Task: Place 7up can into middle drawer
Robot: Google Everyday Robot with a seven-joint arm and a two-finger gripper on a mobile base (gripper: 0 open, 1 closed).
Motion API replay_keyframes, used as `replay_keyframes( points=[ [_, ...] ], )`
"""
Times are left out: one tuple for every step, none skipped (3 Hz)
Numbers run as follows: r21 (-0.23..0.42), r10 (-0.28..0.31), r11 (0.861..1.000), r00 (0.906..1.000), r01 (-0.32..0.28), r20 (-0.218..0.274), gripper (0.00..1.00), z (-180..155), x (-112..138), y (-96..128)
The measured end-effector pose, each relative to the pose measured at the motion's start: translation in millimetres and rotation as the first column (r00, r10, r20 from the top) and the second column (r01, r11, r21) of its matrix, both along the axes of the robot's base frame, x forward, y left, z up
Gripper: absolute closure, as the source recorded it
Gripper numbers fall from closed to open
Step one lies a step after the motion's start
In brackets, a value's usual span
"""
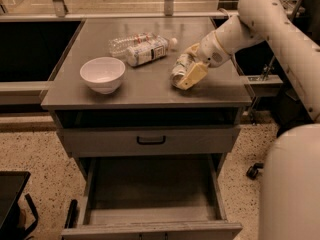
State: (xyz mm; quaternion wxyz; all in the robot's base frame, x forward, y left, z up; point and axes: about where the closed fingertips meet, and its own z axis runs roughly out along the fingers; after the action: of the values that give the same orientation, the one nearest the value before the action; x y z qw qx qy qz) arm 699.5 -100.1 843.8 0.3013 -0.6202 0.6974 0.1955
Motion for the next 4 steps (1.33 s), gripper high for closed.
replay_keyframes(
  points=[
    [0.003, 0.002, 1.000, 1.0000, -0.002, -0.002, 1.00, 2, -5, -2],
    [0.044, -0.004, 0.999, 0.9940, -0.001, 0.109, 1.00, 41, -25, -11],
    [0.117, -0.005, 0.993, 0.9679, -0.026, 0.251, 1.00, 121, -105, -2],
    [0.047, 0.004, 0.999, 0.9640, -0.017, 0.266, 1.00, 145, -197, -14]
  ],
)
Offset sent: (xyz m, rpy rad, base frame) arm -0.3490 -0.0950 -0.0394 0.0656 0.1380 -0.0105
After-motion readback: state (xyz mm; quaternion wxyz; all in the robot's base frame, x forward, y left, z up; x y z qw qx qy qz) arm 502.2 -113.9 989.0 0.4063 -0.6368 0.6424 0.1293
